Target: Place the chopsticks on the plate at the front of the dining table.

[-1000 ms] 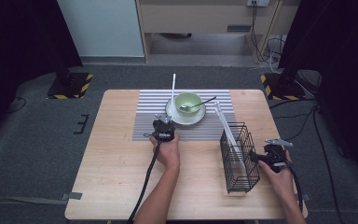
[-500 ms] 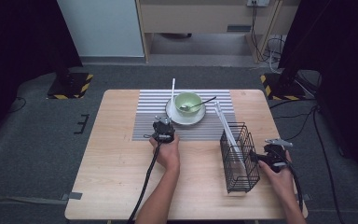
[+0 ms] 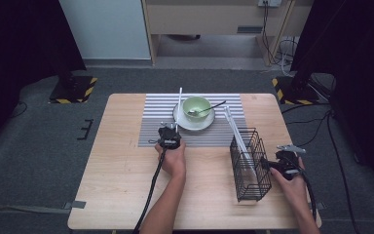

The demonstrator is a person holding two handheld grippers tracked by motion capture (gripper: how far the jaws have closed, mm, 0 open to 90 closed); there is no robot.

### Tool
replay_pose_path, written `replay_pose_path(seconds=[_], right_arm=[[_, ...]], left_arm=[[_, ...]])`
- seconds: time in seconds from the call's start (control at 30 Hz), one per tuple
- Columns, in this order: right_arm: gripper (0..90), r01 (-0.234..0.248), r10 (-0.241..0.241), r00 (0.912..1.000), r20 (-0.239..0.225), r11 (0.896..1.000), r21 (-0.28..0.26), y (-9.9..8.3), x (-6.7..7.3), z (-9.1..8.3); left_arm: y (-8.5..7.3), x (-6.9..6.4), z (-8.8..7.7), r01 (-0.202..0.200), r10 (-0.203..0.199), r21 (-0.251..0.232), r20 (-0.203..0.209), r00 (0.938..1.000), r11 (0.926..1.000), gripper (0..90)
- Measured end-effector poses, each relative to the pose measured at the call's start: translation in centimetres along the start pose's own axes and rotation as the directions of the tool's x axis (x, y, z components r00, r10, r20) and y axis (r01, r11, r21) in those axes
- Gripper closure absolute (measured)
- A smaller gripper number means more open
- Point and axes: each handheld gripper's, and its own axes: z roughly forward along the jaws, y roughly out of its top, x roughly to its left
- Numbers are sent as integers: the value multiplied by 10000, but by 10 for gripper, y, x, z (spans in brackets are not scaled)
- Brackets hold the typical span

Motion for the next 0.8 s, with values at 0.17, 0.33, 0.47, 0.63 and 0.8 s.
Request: replay_pose_path(seconds=[0.17,0.33,0.47,0.63,0.8], right_arm=[[116,2,-2,10000,1,10000,0,0,0,0],[116,5,-5,10000,-1,10000,-1,0,0,0],[116,6,-6,10000,-3,10000,0,0,0,0],[116,5,-5,10000,-6,10000,0,0,0,0],[116,8,-8,10000,-5,10000,0,0,0,0]], left_arm=[[1,-1,2,14,-14,17,13,10000,10000,860],[1,-2,3,-5,5,0,44,10000,10000,860],[1,-3,3,15,-15,1,56,10000,10000,861],[1,-5,4,10,-10,7,77,10000,10000,861],[0,-6,5,-3,3,5,89,10000,10000,861]])
